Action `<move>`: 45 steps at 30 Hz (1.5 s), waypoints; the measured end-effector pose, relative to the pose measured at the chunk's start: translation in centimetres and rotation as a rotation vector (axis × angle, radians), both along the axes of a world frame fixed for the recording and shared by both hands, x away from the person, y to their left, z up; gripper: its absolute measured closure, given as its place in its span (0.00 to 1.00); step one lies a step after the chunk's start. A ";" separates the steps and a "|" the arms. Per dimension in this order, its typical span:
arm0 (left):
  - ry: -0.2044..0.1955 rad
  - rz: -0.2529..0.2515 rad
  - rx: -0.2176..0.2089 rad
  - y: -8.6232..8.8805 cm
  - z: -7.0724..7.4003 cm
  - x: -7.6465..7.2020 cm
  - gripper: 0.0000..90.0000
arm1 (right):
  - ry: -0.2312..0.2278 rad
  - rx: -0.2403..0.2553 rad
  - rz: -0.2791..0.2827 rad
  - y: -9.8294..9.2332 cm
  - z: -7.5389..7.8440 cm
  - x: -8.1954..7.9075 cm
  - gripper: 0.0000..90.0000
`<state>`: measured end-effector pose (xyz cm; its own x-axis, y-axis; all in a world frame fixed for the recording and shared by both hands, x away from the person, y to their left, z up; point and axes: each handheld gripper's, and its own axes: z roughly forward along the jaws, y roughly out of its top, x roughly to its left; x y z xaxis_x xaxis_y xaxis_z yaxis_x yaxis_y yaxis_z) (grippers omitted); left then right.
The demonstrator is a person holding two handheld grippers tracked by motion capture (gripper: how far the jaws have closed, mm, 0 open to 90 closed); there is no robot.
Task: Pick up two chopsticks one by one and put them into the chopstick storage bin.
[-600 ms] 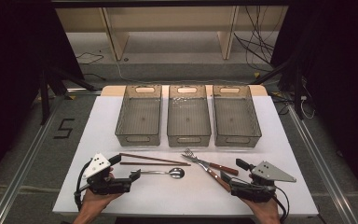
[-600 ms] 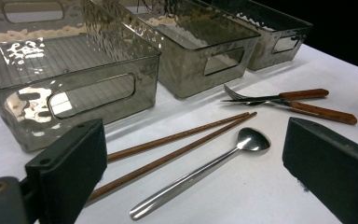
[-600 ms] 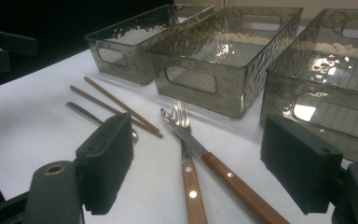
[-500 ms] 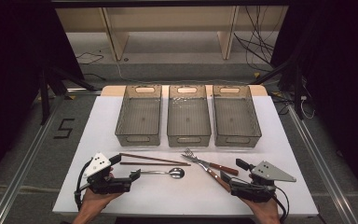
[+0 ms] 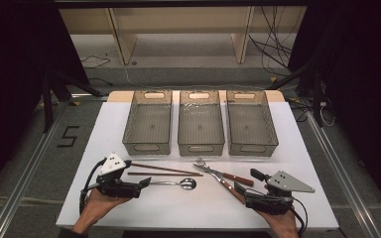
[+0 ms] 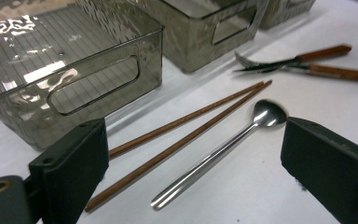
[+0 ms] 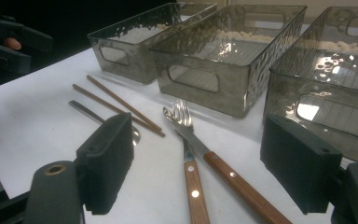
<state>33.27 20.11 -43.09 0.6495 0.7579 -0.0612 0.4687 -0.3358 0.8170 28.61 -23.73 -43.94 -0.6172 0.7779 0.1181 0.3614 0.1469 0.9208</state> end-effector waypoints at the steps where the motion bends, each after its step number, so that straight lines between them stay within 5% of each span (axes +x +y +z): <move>1: 0.009 -0.009 0.020 -0.1 0.2 0.3 0.08 | 0.003 0.000 0.001 0.0 0.0 0.0 0.29; 5: 0.058 -0.066 0.149 -1.1 0.8 2.0 0.08 | 0.010 -0.005 0.011 0.1 -0.1 0.0 0.29; 16: 0.135 -0.154 0.303 -2.3 0.8 5.6 0.20 | 0.023 -0.001 0.032 0.2 -0.1 0.1 0.29; 21: 0.188 -0.224 0.412 -3.3 0.7 6.6 0.27 | 0.032 -0.001 0.039 0.3 -0.2 0.2 0.29; 30: 0.238 -0.307 0.520 -4.3 -0.3 8.1 0.40 | 0.041 -0.002 0.044 0.3 -0.3 0.2 0.29; 45: 0.307 -0.404 0.607 -5.4 -1.4 9.0 0.61 | 0.044 0.000 0.053 0.3 -0.2 0.2 0.29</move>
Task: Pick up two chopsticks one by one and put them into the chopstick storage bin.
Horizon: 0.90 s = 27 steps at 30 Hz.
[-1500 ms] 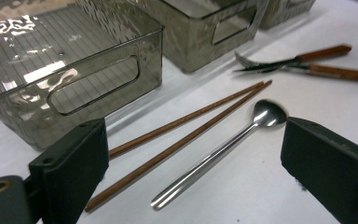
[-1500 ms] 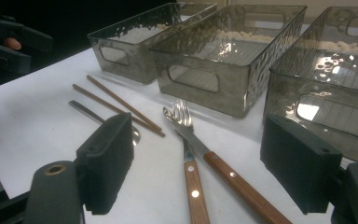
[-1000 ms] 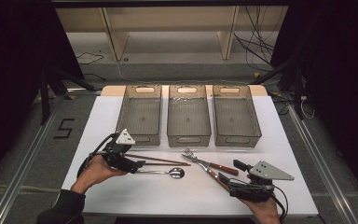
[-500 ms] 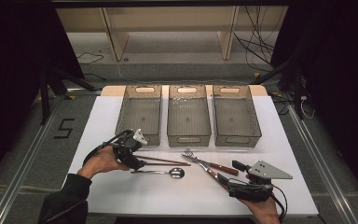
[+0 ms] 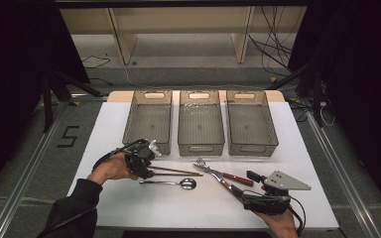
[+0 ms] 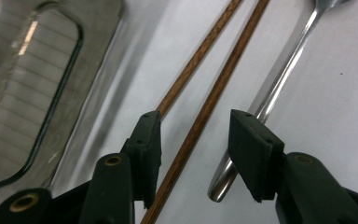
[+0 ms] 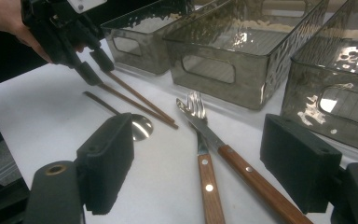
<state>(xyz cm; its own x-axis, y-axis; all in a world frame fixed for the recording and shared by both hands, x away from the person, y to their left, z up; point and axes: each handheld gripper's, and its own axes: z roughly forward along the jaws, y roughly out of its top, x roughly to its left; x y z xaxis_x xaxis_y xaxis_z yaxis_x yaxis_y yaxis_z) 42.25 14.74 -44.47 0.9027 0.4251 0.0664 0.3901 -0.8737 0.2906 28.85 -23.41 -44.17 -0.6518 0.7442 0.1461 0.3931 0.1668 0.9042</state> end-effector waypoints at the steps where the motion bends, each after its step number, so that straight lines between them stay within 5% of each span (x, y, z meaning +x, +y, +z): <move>1: 0.000 0.000 0.000 0.0 0.0 0.0 0.63 | 0.000 0.002 0.001 0.0 0.0 0.0 0.29; 27: 0.071 -0.175 0.147 -1.8 -1.4 1.1 0.85 | 0.014 0.000 0.013 0.1 -0.1 0.1 0.29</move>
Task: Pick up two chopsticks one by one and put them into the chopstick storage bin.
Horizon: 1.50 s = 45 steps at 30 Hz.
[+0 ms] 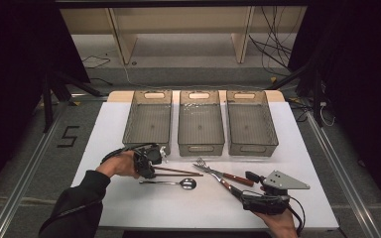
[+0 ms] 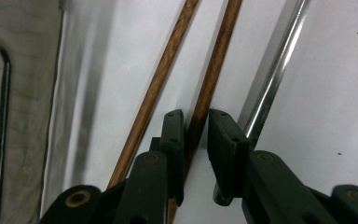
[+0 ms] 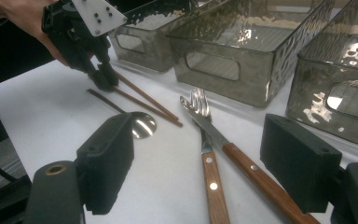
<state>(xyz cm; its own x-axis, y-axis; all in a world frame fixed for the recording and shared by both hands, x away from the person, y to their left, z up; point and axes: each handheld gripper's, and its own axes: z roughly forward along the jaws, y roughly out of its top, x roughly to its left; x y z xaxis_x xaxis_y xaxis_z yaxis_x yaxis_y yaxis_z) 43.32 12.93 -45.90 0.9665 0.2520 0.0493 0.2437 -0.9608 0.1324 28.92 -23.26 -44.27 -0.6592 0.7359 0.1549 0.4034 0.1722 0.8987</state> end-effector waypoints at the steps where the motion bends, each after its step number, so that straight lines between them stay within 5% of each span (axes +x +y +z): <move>1: 0.002 -0.007 0.004 -0.1 0.0 0.0 0.85 | 0.000 0.000 0.000 0.0 0.0 0.0 0.29; 15: -0.003 -0.116 0.013 -0.1 0.0 -0.2 0.91 | 0.012 -0.001 0.004 0.0 -0.1 0.1 0.29; 34: -0.020 -0.147 -0.014 0.6 0.4 -0.6 0.94 | 0.017 -0.008 0.007 0.0 -0.2 0.2 0.30; 45: -0.089 -0.149 -0.052 1.3 2.6 -1.2 0.94 | 0.016 -0.012 0.010 0.0 -0.2 0.2 0.30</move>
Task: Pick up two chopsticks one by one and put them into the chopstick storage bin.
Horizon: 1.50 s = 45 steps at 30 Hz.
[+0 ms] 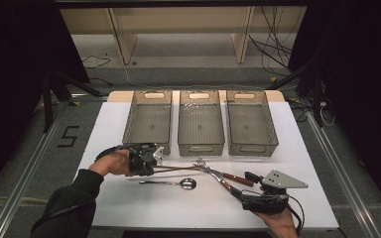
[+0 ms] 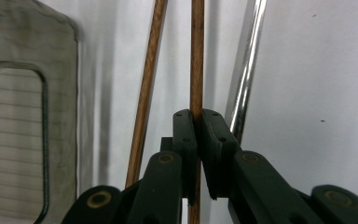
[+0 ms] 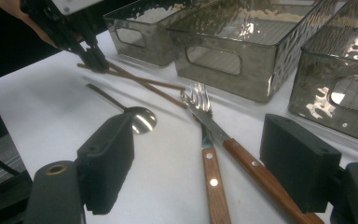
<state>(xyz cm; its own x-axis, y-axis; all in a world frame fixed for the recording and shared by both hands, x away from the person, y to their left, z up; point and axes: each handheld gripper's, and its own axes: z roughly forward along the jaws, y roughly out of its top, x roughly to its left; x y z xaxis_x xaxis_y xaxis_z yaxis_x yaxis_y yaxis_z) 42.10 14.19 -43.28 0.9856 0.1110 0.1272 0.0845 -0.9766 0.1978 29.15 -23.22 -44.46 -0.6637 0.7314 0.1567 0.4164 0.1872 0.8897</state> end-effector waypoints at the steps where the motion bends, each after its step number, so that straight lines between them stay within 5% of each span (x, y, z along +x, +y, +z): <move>1: -0.006 0.005 -0.010 0.1 0.3 -0.2 0.94 | 0.001 0.001 0.000 0.0 0.0 0.0 0.30; 7: -0.033 0.067 -0.100 0.7 1.8 -0.7 0.94 | 0.001 0.003 -0.001 0.0 0.0 0.0 0.30; 19: -0.054 0.308 -0.288 1.7 3.4 0.2 0.94 | -0.001 0.005 0.001 0.1 0.0 0.0 0.30; 32: -0.112 0.473 -0.379 2.0 5.8 2.4 0.94 | 0.000 0.006 0.001 0.1 0.0 0.0 0.30; 45: -0.200 0.588 -0.442 2.6 7.2 5.3 0.94 | 0.000 0.009 0.003 0.1 0.0 -0.1 0.30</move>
